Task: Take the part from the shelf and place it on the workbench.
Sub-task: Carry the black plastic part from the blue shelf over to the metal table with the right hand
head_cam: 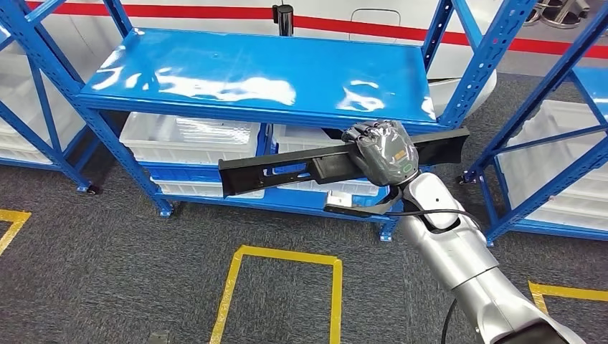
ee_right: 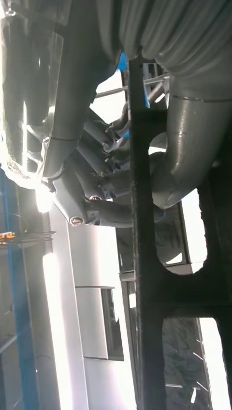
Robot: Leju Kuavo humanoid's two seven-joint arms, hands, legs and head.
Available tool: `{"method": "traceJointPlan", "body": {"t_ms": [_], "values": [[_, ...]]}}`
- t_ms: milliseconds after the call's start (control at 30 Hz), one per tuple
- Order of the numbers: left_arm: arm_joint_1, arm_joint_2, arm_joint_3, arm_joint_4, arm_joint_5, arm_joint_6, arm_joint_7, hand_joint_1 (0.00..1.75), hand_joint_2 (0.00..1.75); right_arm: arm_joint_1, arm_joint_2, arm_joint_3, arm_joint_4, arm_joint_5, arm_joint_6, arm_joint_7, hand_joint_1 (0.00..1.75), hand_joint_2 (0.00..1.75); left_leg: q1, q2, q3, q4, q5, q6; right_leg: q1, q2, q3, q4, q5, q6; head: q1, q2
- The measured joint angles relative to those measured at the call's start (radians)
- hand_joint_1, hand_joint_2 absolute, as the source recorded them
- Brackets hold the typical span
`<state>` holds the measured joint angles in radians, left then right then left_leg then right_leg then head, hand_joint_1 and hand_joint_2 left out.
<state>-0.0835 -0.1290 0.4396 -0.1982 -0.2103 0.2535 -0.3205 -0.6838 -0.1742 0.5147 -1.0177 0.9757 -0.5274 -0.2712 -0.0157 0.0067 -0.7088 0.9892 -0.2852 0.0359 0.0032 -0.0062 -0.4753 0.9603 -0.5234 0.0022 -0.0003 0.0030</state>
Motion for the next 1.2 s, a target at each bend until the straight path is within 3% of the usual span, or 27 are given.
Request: {"method": "traceJointPlan", "body": {"t_ms": [33,67,133,167,200,267,300,333,400,433,500,533,600,667,700,733,767,833,867,933,967,1033,1067,1100,1167,1200], "values": [[0.001,0.001,0.000,0.000,-0.001,0.000,0.000,0.00,1.75,0.002,0.001,0.001,0.001,0.000,0.000,0.000,1.75,1.75,0.004,-0.002,-0.006,0.009,-0.017,-0.007,-0.006,-0.001,-0.004,-0.002,0.012,-0.011,0.000,0.000],[0.002,0.001,0.000,0.000,-0.001,0.001,0.000,0.00,1.75,0.004,0.002,0.001,0.001,0.000,0.000,0.000,1.75,1.75,0.008,-0.004,-0.014,0.032,-0.053,-0.015,-0.013,-0.003,-0.010,-0.005,0.025,-0.020,0.000,0.000],[0.004,0.002,0.000,0.000,-0.001,0.001,0.000,0.00,1.75,0.005,0.006,0.002,0.002,0.001,0.000,0.000,1.75,1.75,0.019,-0.007,-0.039,0.133,-0.160,-0.030,-0.017,-0.003,-0.030,-0.005,0.052,-0.030,-0.002,0.000],[0.004,0.002,0.000,0.000,-0.001,0.001,0.000,0.00,1.75,0.005,0.007,0.002,0.002,0.001,0.000,0.000,1.75,1.75,0.025,-0.007,-0.049,0.197,-0.198,-0.039,-0.017,-0.003,-0.044,-0.003,0.064,-0.029,-0.003,0.000],[0.004,0.002,0.000,0.000,-0.001,0.001,-0.001,0.00,1.75,0.006,0.007,0.002,0.002,0.001,0.000,0.001,1.75,1.75,0.032,-0.007,-0.052,0.250,-0.211,-0.046,-0.017,-0.003,-0.061,0.001,0.075,-0.025,-0.003,0.000],[0.004,0.002,0.000,0.000,-0.002,0.001,-0.002,0.00,1.75,0.006,0.007,0.002,0.002,0.002,0.000,0.002,1.75,1.75,0.044,-0.006,-0.018,0.271,-0.178,-0.059,-0.021,-0.003,-0.096,0.014,0.092,-0.014,-0.003,0.000],[0.004,0.002,0.000,0.000,-0.002,0.001,-0.002,0.00,1.75,0.006,0.007,0.002,0.002,0.002,0.000,0.002,1.75,1.75,0.049,-0.006,0.024,0.231,-0.159,-0.063,-0.024,-0.002,-0.112,0.023,0.098,-0.008,-0.003,0.000],[0.003,0.002,0.000,0.000,-0.002,0.001,-0.003,0.00,1.75,0.006,0.006,0.001,0.001,0.002,0.000,0.003,1.75,1.75,0.052,-0.009,0.073,0.172,-0.162,-0.066,-0.026,-0.002,-0.126,0.032,0.103,-0.001,-0.004,0.000],[0.001,0.002,0.000,0.000,-0.002,0.001,-0.005,0.00,1.75,0.005,0.006,0.000,0.000,0.001,0.000,0.004,1.75,1.75,0.048,-0.015,0.138,0.078,-0.184,-0.057,-0.026,-0.002,-0.140,0.040,0.114,0.015,-0.002,0.000],[0.000,0.002,0.001,0.000,-0.002,0.001,-0.005,0.00,1.75,0.004,0.006,0.000,-0.001,0.001,0.000,0.005,1.75,1.75,0.043,-0.018,0.147,0.058,-0.194,-0.048,-0.026,-0.003,-0.142,0.040,0.121,0.024,-0.002,0.000],[0.000,0.002,0.001,0.000,-0.002,0.002,-0.006,0.00,1.75,0.003,0.007,0.000,-0.001,0.001,0.000,0.006,1.75,1.75,0.038,-0.015,0.139,0.045,-0.176,-0.024,-0.022,-0.003,-0.147,0.035,0.136,0.041,-0.001,0.000],[-0.002,0.002,0.001,0.000,-0.002,0.003,-0.006,0.00,1.75,0.002,0.005,0.000,0.000,0.000,-0.001,0.006,1.75,1.75,0.036,-0.012,0.133,0.036,-0.162,-0.012,-0.022,-0.002,-0.156,0.041,0.129,0.043,-0.001,0.000],[-0.004,0.001,0.002,0.000,-0.001,0.005,-0.007,0.00,1.75,0.000,0.002,-0.001,0.001,-0.003,-0.003,0.006,1.75,1.75,0.036,-0.006,0.112,0.020,-0.128,0.009,-0.020,0.000,-0.189,0.104,0.067,0.031,0.002,0.000],[-0.006,0.000,0.003,0.000,-0.001,0.006,-0.007,0.00,1.75,0.000,0.001,-0.002,0.002,-0.006,-0.005,0.006,1.75,1.75,0.032,-0.004,0.078,0.017,-0.099,0.018,-0.022,0.001,-0.229,0.235,-0.023,0.016,0.003,0.000],[-0.006,0.000,0.004,0.000,-0.002,0.006,-0.007,0.00,1.75,0.000,0.000,-0.003,0.003,-0.006,-0.007,0.007,1.75,1.75,0.030,-0.004,0.060,0.018,-0.085,0.018,-0.023,0.002,-0.239,0.298,-0.048,0.019,0.003,0.000],[-0.006,0.000,0.004,0.000,-0.002,0.006,-0.007,0.00,1.75,0.000,0.000,-0.004,0.005,-0.007,-0.008,0.008,1.75,1.75,0.029,-0.003,0.042,0.018,-0.070,0.017,-0.022,0.002,-0.238,0.337,-0.050,0.028,0.003,0.000],[-0.006,0.000,0.004,0.000,-0.002,0.004,-0.005,0.00,1.75,0.000,0.000,-0.006,0.006,-0.007,-0.009,0.009,1.75,1.75,0.028,-0.003,0.023,0.018,-0.055,0.016,-0.022,0.002,-0.219,0.343,-0.035,0.039,0.003,0.000],[-0.006,0.000,0.005,0.000,-0.003,0.001,-0.002,0.00,1.75,-0.002,0.000,-0.012,0.007,-0.009,-0.013,0.013,1.75,1.75,0.028,-0.003,-0.010,0.019,-0.026,0.009,-0.022,0.002,-0.132,0.255,0.001,0.052,0.003,0.000],[-0.007,0.000,0.005,-0.001,-0.004,-0.001,0.000,0.00,1.75,-0.004,0.001,-0.016,0.006,-0.009,-0.015,0.014,1.75,1.75,0.027,-0.004,-0.024,0.020,-0.012,0.004,-0.019,0.002,-0.066,0.167,-0.005,0.048,0.003,0.000],[-0.008,0.000,0.006,-0.001,-0.008,-0.002,0.002,0.00,1.75,-0.008,0.003,-0.023,0.006,-0.010,-0.020,0.014,1.75,1.75,0.025,-0.002,-0.037,0.015,0.017,-0.008,-0.013,0.005,0.012,0.041,-0.029,0.034,-0.002,0.000],[-0.008,0.000,0.006,-0.001,-0.009,-0.002,0.003,0.00,1.75,-0.009,0.003,-0.026,0.007,-0.011,-0.023,0.015,1.75,1.75,0.024,-0.002,-0.040,0.008,0.032,-0.012,-0.011,0.006,0.024,0.011,-0.033,0.030,-0.005,0.000],[-0.006,0.002,0.006,-0.001,-0.011,-0.003,0.006,0.00,1.75,-0.007,0.002,-0.029,0.010,-0.011,-0.025,0.015,1.75,1.75,0.028,-0.004,-0.046,-0.001,0.046,-0.020,-0.022,0.007,0.006,0.014,-0.012,0.021,-0.007,0.000],[-0.004,0.003,0.006,-0.001,-0.011,-0.003,0.007,0.00,1.75,-0.005,0.002,-0.029,0.012,-0.010,-0.026,0.015,1.75,1.75,0.032,-0.005,-0.055,0.011,0.022,-0.024,-0.026,0.005,-0.001,0.015,0.001,0.013,-0.008,0.000],[-0.003,0.003,0.006,0.000,-0.012,-0.004,0.009,0.00,1.75,-0.005,0.002,-0.029,0.014,-0.010,-0.026,0.015,1.75,1.75,0.035,-0.006,-0.066,0.042,-0.023,-0.030,-0.030,0.003,-0.010,0.016,0.013,0.004,-0.009,0.000],[-0.004,0.004,0.007,0.000,-0.013,-0.006,0.011,0.00,1.75,-0.003,0.002,-0.030,0.014,-0.010,-0.027,0.015,1.75,1.75,0.039,-0.006,-0.093,0.162,-0.135,-0.041,-0.031,0.002,-0.030,0.018,0.037,-0.004,-0.010,0.000],[-0.004,0.005,0.007,0.000,-0.013,-0.006,0.013,0.00,1.75,-0.002,0.002,-0.031,0.015,-0.010,-0.027,0.015,1.75,1.75,0.041,-0.006,-0.102,0.230,-0.166,-0.046,-0.032,0.001,-0.043,0.020,0.047,-0.002,-0.011,0.000]]}}
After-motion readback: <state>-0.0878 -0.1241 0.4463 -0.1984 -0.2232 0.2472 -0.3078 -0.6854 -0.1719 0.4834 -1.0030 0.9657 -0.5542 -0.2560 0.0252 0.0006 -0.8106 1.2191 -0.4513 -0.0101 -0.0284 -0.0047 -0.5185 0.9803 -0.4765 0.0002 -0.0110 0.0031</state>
